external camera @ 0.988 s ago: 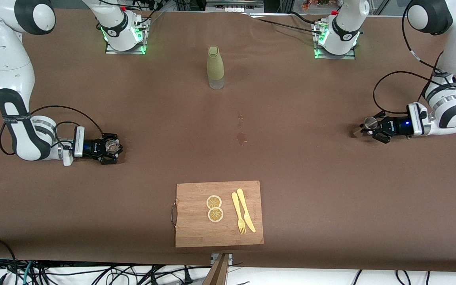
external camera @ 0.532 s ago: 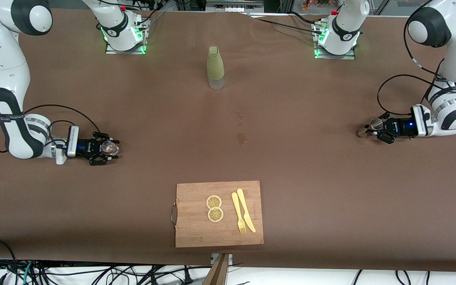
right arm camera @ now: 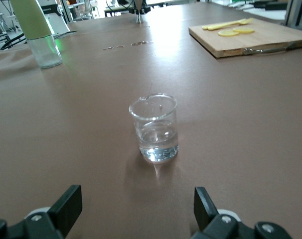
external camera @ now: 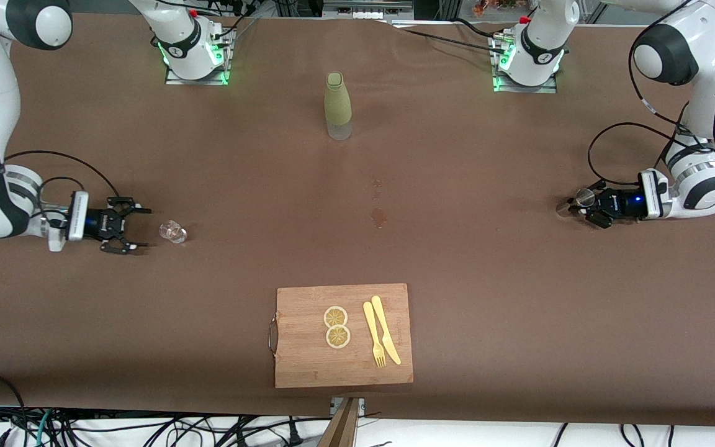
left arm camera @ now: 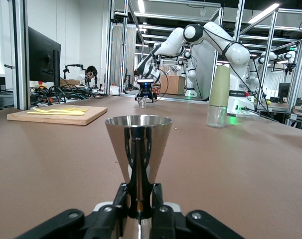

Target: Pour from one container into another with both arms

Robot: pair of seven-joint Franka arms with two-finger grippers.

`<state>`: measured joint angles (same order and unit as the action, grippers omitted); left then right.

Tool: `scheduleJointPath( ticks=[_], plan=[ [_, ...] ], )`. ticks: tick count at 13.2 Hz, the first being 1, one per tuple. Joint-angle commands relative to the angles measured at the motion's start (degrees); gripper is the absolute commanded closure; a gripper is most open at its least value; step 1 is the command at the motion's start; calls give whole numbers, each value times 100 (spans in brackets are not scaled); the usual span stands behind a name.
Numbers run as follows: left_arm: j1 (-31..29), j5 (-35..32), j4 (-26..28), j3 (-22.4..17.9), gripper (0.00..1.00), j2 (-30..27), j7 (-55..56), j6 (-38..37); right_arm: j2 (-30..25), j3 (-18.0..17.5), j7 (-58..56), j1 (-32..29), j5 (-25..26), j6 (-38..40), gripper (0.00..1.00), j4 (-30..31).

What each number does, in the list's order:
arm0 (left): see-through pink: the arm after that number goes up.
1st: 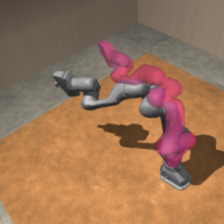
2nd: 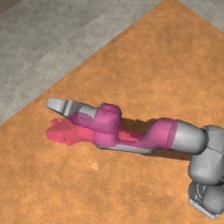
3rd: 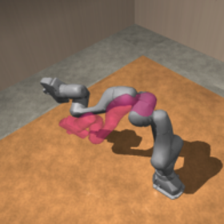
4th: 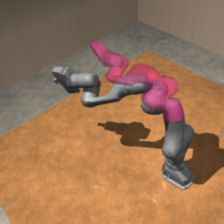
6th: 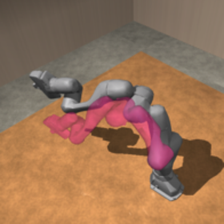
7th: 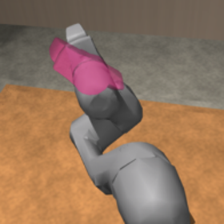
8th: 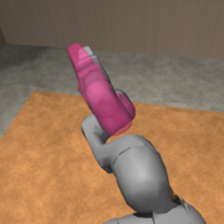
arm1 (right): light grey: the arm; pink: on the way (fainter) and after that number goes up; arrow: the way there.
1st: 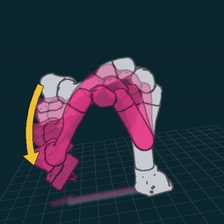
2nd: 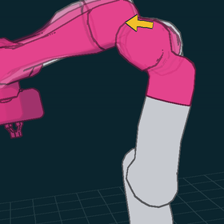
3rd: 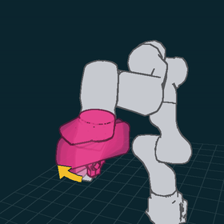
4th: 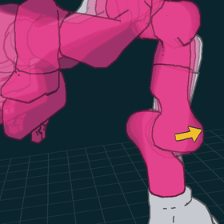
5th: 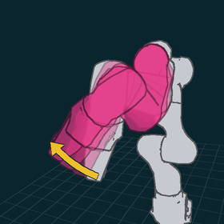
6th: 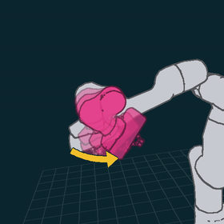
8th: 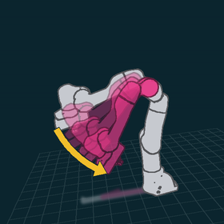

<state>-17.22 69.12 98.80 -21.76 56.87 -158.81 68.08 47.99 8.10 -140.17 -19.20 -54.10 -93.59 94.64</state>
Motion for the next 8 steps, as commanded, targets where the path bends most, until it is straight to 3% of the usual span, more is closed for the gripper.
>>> scheduleJointPath(
  ticks=[1,4,6,8],
  plan=[
    [43,-170,-98,-30,0,79,-749,108,-719,16,1311,22,504,77,0,90],
    [43,-301,-553,-39,0,44,-49,388,-1369,25,3296,22,812,287,0,90],
    [43,-810,-1062,-56,0,-122,1047,670,-1774,16,4371,39,1329,420,0,72],
    [78,-1345,-1178,-65,0,-456,2575,926,-2248,-2,5311,214,1936,491,0,63]
  ],
)
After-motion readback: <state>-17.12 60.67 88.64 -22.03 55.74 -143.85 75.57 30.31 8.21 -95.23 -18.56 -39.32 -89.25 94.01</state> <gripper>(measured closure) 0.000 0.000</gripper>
